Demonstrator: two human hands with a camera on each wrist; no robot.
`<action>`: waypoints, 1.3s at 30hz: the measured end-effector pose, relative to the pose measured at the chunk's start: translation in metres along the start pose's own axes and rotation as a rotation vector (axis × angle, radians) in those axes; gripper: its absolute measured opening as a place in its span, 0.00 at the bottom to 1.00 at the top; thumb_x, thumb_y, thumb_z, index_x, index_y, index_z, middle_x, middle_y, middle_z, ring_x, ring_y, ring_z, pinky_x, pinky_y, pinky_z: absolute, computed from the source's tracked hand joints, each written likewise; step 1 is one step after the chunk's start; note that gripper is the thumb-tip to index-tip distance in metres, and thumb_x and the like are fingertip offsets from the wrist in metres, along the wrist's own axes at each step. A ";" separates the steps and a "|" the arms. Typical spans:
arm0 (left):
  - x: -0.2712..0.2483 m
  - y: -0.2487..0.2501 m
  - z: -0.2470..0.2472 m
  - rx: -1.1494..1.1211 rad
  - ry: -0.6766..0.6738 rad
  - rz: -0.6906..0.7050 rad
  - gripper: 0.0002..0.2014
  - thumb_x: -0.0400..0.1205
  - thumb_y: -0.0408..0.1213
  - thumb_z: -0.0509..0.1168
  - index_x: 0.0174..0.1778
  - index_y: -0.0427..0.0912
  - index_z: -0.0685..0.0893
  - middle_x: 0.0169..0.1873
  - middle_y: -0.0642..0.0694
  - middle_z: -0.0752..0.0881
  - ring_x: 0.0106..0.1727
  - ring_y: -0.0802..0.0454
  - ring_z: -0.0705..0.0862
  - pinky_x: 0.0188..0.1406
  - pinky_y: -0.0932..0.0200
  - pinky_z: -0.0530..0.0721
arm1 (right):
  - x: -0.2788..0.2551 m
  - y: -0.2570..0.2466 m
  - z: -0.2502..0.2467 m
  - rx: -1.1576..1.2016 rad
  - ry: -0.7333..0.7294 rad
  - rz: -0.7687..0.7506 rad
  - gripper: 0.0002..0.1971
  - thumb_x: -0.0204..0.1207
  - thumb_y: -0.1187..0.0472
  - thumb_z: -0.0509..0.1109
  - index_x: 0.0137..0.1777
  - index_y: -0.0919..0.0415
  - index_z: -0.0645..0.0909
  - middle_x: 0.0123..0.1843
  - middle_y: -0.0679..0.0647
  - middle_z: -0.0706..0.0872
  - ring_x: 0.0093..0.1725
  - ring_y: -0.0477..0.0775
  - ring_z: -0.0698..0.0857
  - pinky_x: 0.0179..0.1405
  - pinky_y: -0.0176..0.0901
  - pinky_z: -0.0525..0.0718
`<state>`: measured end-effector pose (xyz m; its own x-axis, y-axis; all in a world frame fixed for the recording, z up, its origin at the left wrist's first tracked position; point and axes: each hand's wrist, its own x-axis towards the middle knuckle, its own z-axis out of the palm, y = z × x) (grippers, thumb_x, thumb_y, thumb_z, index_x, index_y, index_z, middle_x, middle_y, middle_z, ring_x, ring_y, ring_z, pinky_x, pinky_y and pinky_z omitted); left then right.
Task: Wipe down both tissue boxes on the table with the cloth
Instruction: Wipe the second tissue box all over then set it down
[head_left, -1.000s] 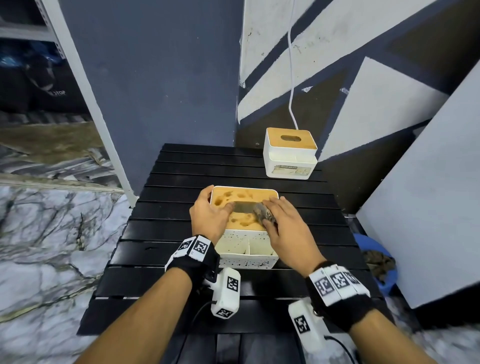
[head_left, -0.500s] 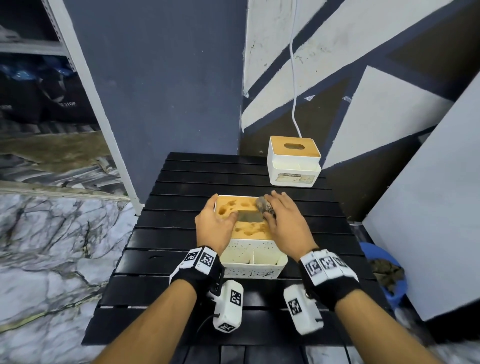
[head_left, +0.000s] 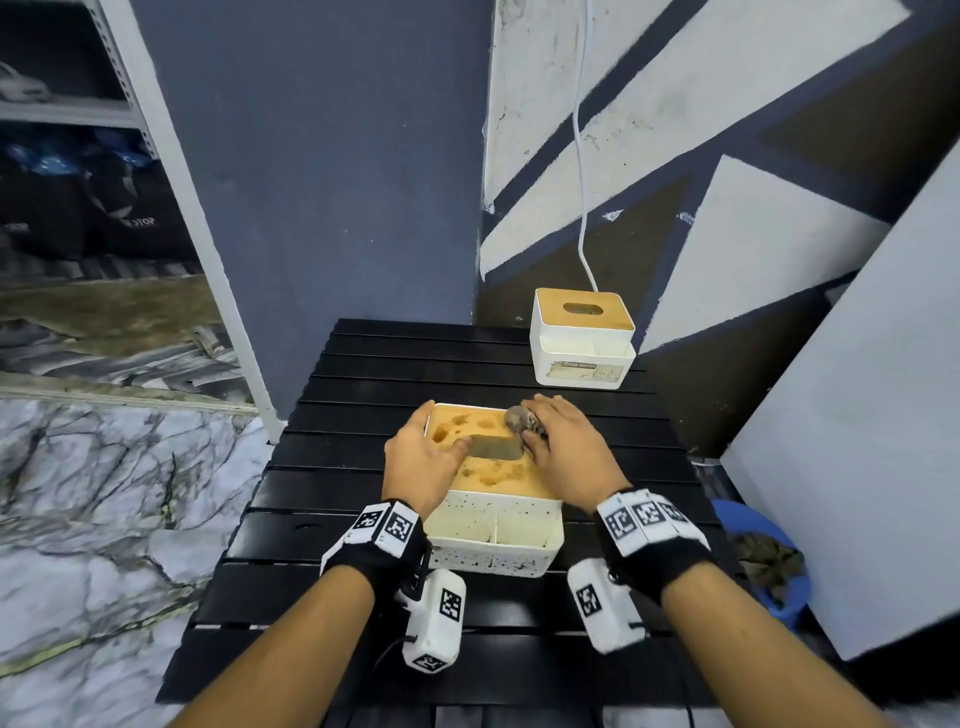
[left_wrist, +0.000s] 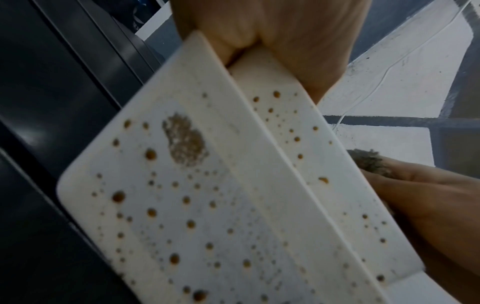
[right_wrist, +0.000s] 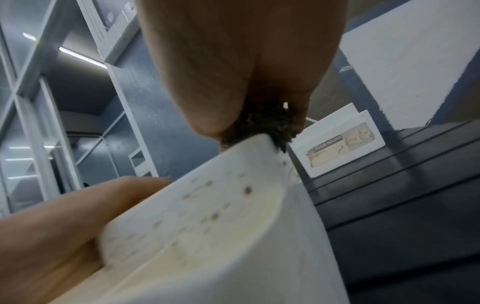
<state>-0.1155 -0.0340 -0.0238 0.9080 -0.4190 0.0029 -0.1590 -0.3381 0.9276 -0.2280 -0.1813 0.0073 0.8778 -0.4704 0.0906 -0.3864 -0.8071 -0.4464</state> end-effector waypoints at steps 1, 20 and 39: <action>0.002 0.000 -0.002 0.006 -0.031 -0.010 0.35 0.77 0.41 0.76 0.80 0.46 0.72 0.60 0.43 0.86 0.56 0.50 0.87 0.63 0.53 0.85 | 0.008 0.000 -0.003 -0.005 -0.014 0.016 0.23 0.82 0.55 0.61 0.77 0.54 0.67 0.78 0.52 0.70 0.79 0.52 0.64 0.77 0.42 0.60; -0.050 0.013 -0.008 -0.026 0.124 -0.101 0.41 0.81 0.50 0.70 0.86 0.41 0.58 0.83 0.43 0.66 0.84 0.45 0.61 0.82 0.47 0.62 | -0.060 -0.028 0.015 -0.076 0.251 0.129 0.23 0.82 0.46 0.59 0.76 0.44 0.68 0.77 0.46 0.72 0.75 0.47 0.71 0.64 0.45 0.78; -0.018 0.006 -0.001 0.164 0.007 0.027 0.37 0.77 0.50 0.73 0.82 0.48 0.68 0.77 0.46 0.74 0.78 0.46 0.71 0.78 0.46 0.69 | -0.040 -0.028 0.018 -0.119 0.069 -0.113 0.22 0.83 0.49 0.52 0.77 0.48 0.62 0.79 0.48 0.64 0.80 0.50 0.59 0.71 0.53 0.74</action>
<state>-0.1328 -0.0273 -0.0180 0.9051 -0.4241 0.0306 -0.2444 -0.4600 0.8536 -0.2472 -0.1340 0.0000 0.8974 -0.3945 0.1974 -0.3208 -0.8908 -0.3218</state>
